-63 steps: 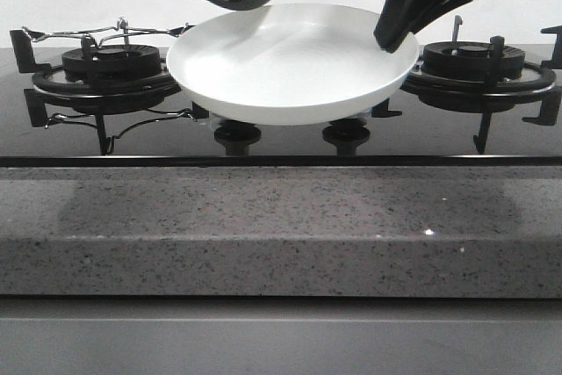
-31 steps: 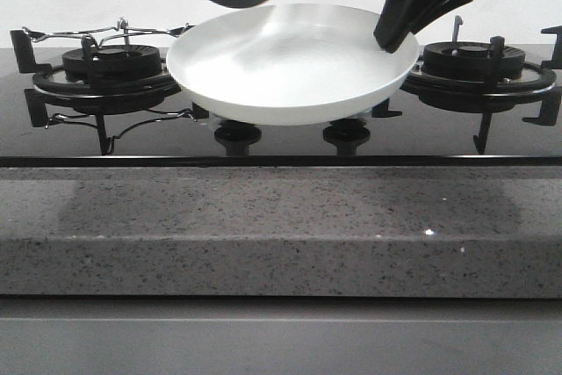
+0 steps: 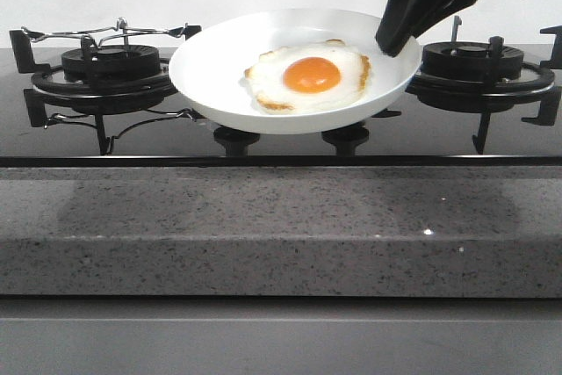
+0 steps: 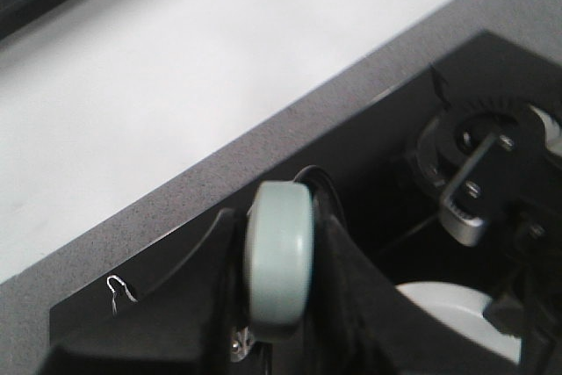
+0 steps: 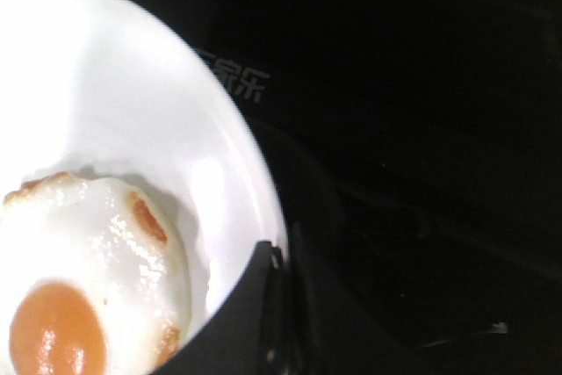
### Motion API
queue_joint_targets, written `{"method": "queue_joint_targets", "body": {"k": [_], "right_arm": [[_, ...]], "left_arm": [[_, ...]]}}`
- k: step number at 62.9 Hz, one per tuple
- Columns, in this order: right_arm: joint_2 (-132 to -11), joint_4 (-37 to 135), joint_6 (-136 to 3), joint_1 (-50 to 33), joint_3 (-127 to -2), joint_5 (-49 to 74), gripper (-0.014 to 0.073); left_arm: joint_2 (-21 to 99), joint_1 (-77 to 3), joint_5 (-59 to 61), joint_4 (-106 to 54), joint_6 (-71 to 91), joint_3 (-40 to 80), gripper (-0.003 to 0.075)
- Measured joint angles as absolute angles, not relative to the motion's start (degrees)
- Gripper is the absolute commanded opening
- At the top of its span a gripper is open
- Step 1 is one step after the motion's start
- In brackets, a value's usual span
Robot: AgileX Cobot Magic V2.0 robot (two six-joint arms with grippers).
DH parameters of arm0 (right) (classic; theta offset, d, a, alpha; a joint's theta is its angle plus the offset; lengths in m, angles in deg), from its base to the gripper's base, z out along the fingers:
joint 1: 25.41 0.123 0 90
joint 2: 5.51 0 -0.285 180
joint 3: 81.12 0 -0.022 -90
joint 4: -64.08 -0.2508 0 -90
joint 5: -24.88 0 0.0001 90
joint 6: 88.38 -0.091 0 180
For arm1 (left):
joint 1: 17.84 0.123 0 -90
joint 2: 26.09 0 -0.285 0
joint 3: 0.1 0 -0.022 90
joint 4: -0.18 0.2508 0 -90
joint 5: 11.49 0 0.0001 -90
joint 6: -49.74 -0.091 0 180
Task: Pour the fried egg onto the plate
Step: 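Tilt the pan over the held plate with the left gripper, then carry the empty pan back onto its burner with the left gripper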
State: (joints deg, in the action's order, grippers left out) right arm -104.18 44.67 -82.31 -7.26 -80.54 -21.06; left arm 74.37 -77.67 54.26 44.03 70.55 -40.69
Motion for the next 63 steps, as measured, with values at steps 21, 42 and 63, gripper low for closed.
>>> {"method": "queue_joint_targets", "body": {"k": [21, 42, 63], "right_arm": [[-104.18, 44.67, -82.26, -7.26, -80.54, -21.06, -0.0106], [-104.18, 44.67, -82.26, -7.26, -80.54, -21.06, -0.0106], [-104.18, 44.67, -82.26, -7.26, -80.54, -21.06, -0.0106]], "left_arm": [[65.09, -47.38, 42.81, 3.12, 63.56, -36.13, -0.0020], [67.32, -12.95, 41.59, -54.82, 35.66, -15.66, -0.0020], [78.51, 3.05, 46.09, -84.96, 23.24, -5.54, -0.0020]]}}
